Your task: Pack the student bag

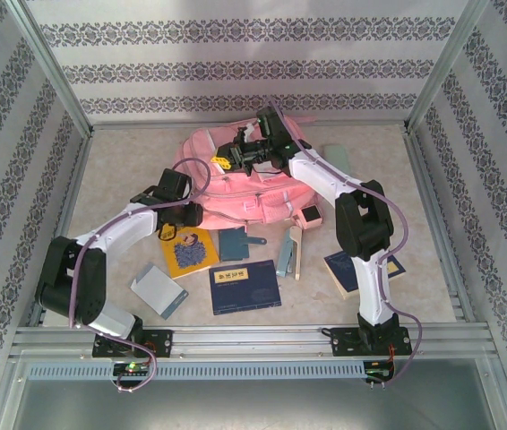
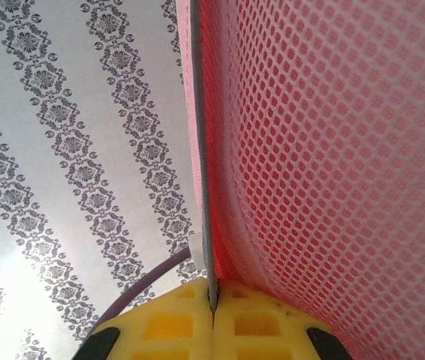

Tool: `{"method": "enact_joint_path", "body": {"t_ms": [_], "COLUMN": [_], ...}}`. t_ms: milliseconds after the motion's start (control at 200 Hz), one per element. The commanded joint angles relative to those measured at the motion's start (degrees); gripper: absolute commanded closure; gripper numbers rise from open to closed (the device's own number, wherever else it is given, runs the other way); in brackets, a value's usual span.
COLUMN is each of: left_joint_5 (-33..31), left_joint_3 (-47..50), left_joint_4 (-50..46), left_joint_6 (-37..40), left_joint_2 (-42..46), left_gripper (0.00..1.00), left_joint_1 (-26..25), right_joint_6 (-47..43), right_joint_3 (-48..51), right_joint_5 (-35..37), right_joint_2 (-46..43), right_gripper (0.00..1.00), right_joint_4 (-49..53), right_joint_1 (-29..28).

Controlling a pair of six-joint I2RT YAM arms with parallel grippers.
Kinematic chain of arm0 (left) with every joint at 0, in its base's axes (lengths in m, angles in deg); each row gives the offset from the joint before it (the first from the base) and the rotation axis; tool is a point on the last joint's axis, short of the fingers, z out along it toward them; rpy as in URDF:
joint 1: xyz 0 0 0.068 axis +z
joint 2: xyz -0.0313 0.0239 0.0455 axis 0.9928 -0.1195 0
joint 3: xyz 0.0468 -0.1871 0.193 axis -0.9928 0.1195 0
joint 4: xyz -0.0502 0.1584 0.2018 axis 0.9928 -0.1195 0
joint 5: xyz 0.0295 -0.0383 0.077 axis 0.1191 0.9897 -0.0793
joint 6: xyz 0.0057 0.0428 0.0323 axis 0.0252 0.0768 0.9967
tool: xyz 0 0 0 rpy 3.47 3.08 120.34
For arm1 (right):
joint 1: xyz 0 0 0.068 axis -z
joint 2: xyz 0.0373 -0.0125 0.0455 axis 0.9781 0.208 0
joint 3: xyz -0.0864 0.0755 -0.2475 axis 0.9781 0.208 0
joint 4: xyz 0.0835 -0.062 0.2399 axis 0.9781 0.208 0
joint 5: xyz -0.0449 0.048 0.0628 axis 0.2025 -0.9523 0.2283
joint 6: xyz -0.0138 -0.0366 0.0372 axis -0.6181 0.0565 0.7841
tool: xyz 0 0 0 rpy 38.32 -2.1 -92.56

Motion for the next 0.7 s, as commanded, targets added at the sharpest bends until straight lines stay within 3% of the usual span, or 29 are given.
{"method": "enact_joint_path", "body": {"t_ms": [0,485,590,695], "left_joint_5": [-1.81,-5.33,-6.29,-8.14], "left_joint_3": [-2.83,-3.93,-3.38,-3.13], "left_joint_4": [1.69,0.78,0.04,-1.27], "left_joint_6": [0.06,3.38,3.2,3.18], "left_joint_2": [-1.5,-1.99,-0.72,0.85], "left_gripper": [0.65,1.0,1.0,1.0], "left_joint_1": [-0.46,0.18,1.03,1.74], "right_joint_6": [1.4,-0.96,-3.93,-13.53], "right_joint_3": [0.38,0.63,0.26,-2.66], "right_joint_5": [-4.19,-5.18,-4.97,-3.52], "right_joint_2": [-5.23,-5.04,-5.23,-5.24], "right_gripper": [1.0,1.0,1.0,1.0], "right_joint_4": [-5.78,-3.82,-0.39,11.31], "right_joint_1": [-1.2,-0.77,-0.41,-0.15]}}
